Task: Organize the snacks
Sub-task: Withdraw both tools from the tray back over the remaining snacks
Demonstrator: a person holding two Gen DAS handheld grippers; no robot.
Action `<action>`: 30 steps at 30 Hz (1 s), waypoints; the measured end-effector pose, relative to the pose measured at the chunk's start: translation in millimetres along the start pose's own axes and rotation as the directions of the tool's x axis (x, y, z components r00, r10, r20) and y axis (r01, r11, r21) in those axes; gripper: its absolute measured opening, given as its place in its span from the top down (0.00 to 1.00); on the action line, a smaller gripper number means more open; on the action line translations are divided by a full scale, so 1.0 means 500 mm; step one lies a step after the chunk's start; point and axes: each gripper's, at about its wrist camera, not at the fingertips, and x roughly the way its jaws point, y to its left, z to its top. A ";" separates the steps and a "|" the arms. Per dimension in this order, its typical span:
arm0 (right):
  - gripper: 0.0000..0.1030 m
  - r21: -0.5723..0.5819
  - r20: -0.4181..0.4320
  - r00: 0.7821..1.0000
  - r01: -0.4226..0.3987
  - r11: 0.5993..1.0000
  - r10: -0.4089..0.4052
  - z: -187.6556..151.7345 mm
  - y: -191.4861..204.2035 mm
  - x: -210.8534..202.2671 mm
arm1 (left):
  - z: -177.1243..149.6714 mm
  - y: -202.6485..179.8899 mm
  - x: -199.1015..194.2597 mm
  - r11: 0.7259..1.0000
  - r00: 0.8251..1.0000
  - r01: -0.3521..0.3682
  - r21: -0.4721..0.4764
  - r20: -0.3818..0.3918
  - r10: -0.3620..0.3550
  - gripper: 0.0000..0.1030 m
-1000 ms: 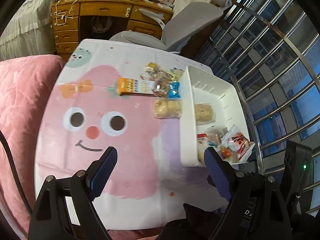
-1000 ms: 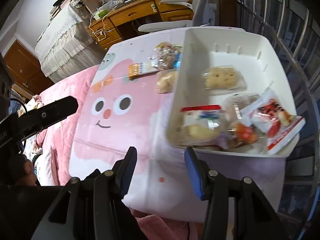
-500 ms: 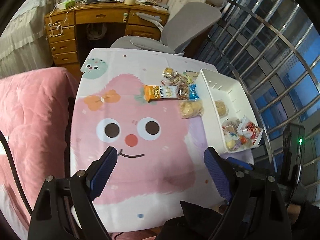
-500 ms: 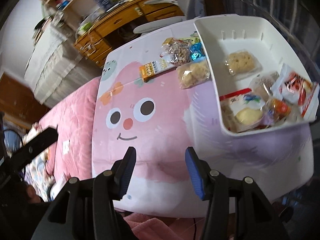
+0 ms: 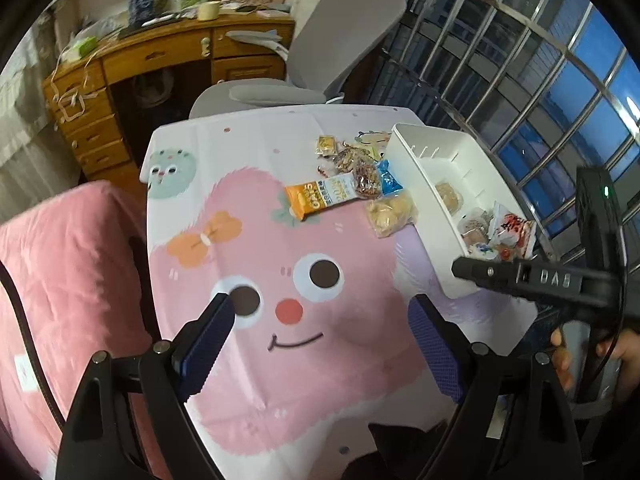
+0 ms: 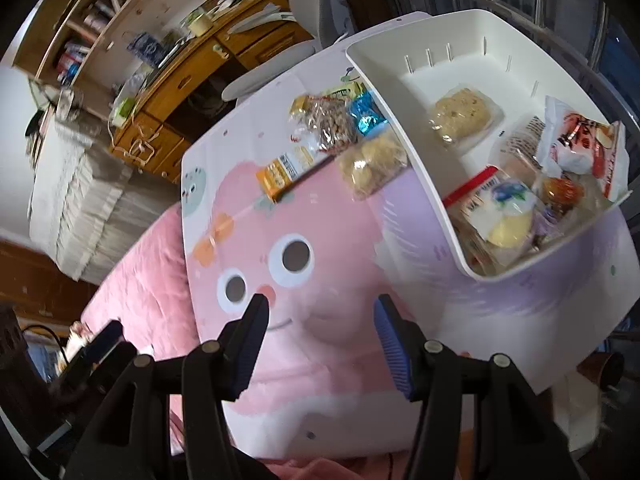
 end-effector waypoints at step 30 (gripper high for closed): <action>0.46 0.455 0.020 0.994 0.083 0.887 -0.103 0.183 -0.057 0.251 | 0.210 -0.015 0.465 0.905 0.991 0.052 0.422 -0.135 0.006 0.15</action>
